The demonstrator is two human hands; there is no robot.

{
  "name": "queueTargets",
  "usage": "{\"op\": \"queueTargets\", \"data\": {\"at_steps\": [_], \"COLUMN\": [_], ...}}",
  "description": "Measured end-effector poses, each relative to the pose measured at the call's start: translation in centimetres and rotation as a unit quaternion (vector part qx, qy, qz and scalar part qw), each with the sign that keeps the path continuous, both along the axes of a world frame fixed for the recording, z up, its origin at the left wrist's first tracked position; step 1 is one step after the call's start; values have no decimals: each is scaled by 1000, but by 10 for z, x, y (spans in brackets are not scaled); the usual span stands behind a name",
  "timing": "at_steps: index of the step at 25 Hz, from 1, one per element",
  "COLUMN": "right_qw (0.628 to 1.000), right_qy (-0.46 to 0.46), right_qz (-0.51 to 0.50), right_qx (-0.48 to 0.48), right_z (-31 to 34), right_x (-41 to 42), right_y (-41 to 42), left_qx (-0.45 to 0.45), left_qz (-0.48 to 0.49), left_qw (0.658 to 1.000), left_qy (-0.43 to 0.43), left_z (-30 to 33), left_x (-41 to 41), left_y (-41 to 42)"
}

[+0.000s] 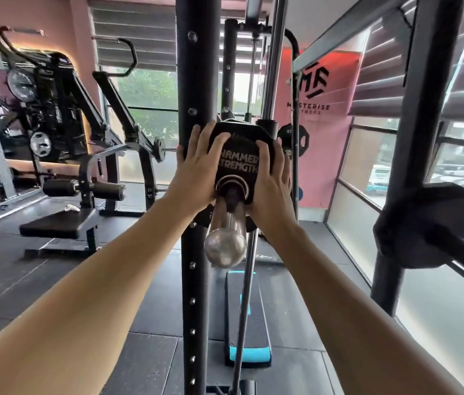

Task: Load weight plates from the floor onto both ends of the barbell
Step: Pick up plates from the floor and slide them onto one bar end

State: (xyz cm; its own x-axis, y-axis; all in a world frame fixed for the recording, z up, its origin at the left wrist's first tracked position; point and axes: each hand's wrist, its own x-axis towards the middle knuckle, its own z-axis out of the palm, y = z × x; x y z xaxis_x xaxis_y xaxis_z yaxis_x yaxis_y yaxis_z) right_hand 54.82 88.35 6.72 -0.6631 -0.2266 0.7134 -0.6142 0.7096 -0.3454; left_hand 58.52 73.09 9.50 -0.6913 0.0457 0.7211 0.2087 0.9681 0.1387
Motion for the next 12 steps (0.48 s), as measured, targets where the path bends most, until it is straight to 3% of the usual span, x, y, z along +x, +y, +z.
{"op": "queueTargets", "data": {"at_steps": [5,12], "right_qw": [999,998], "right_qy": [14,-22], "right_qz": [-51,-58], "right_qx": [0,32], "right_z": [-4,6], "right_x": [-17,-8], "right_y": [-10,-5], "left_qx": [16,-4], "left_qz": [-1,21], "left_qw": [1000,999], "left_qy": [16,-26], "left_z": [-3,3], "left_x": [-12,-2], "left_y": [-3,0]}}
